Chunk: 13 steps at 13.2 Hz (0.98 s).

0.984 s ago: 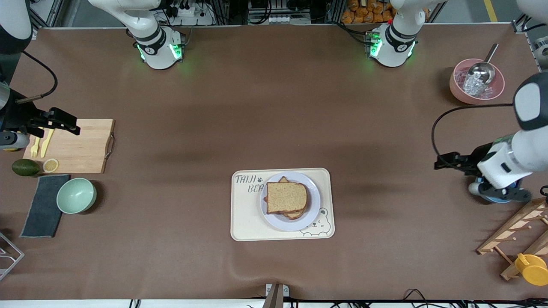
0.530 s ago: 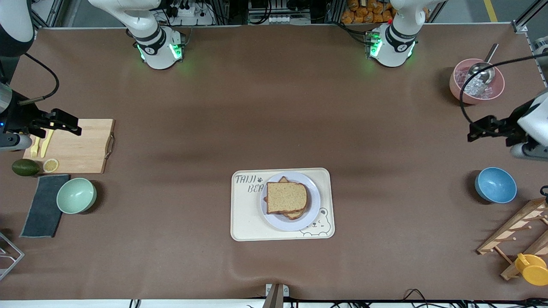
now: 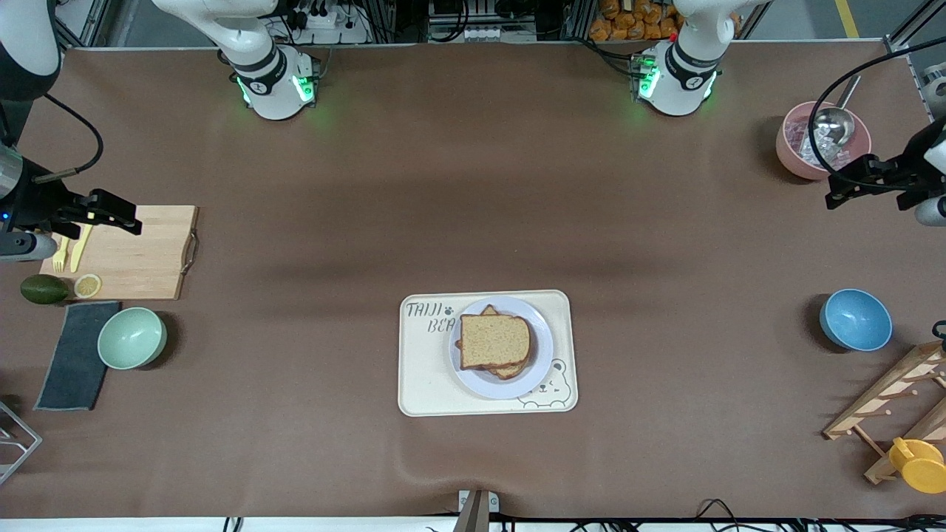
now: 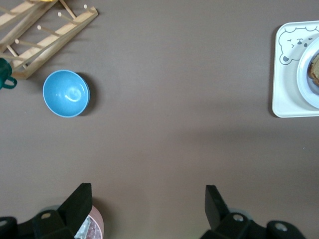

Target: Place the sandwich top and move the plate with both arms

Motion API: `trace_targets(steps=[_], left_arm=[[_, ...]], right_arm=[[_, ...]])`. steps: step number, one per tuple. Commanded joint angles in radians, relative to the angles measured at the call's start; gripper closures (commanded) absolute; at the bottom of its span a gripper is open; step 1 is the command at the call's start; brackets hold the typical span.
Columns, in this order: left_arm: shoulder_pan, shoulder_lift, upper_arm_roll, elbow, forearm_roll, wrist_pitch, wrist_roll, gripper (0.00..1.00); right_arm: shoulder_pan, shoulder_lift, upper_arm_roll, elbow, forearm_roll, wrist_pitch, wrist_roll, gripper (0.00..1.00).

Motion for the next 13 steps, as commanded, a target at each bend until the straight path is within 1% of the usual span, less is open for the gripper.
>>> trace_targets(steps=[1,3,4,13], left_arm=[[-0.106,-0.057,0.111,-0.057,0.007,0.0,-0.052,0.0],[-0.148,-0.064,0.167,-0.058,0.009,-0.005,-0.053,0.0],[-0.154,-0.064,0.171,-0.055,0.009,-0.008,-0.053,0.0],[-0.148,-0.047,0.162,-0.043,0.021,-0.006,-0.038,0.0]], right_arm=[[-0.013,-0.002,0.011,-0.007,0.0,0.009,0.008,0.0],[-0.018,-0.003,0.011,-0.007,0.0,0.006,0.006,0.0],[-0.021,-0.003,0.011,-0.007,0.0,0.007,0.006,0.0],[-0.02,-0.006,0.011,-0.003,0.004,0.009,0.005,0.0]])
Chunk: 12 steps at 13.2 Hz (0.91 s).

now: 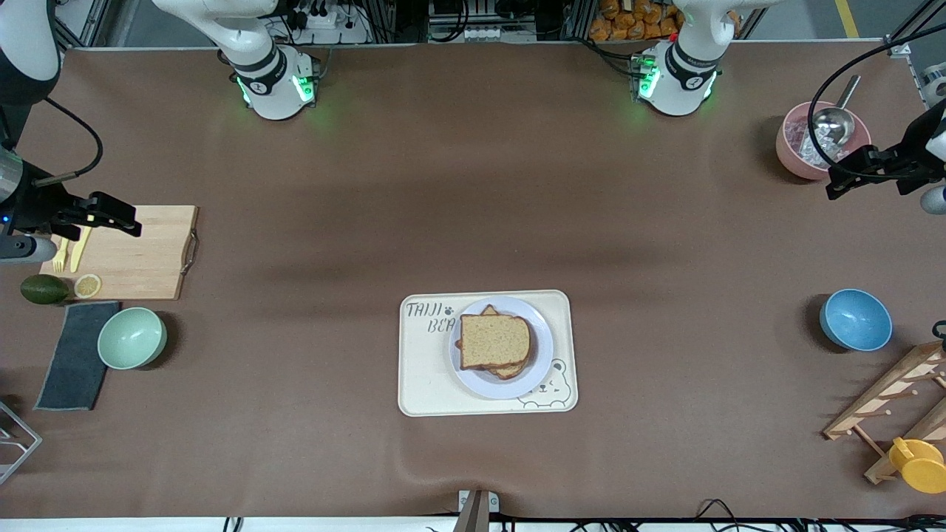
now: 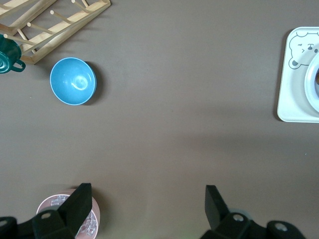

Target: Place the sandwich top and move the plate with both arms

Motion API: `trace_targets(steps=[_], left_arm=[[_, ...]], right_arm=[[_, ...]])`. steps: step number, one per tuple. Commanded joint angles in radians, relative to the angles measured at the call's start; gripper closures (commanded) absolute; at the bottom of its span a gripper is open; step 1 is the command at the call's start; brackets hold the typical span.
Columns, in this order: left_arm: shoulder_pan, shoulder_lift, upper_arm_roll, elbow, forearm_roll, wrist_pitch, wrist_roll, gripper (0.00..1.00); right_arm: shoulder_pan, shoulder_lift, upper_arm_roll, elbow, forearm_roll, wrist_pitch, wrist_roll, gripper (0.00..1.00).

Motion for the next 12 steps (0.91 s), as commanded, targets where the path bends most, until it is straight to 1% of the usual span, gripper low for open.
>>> trace_targets(steps=[1,5,12], left_arm=[[-0.005,-0.01,0.005,-0.009,0.015,-0.004,0.006,0.0],[-0.011,0.013,0.01,0.029,0.018,-0.005,0.01,0.0],[-0.015,0.015,0.005,0.034,0.011,-0.005,0.008,0.0]], right_arm=[[-0.017,-0.011,0.011,-0.006,0.004,0.006,0.005,0.0],[-0.015,-0.018,0.011,-0.003,0.004,0.004,0.011,0.0],[-0.017,-0.014,0.011,-0.004,0.004,0.006,0.011,0.0]])
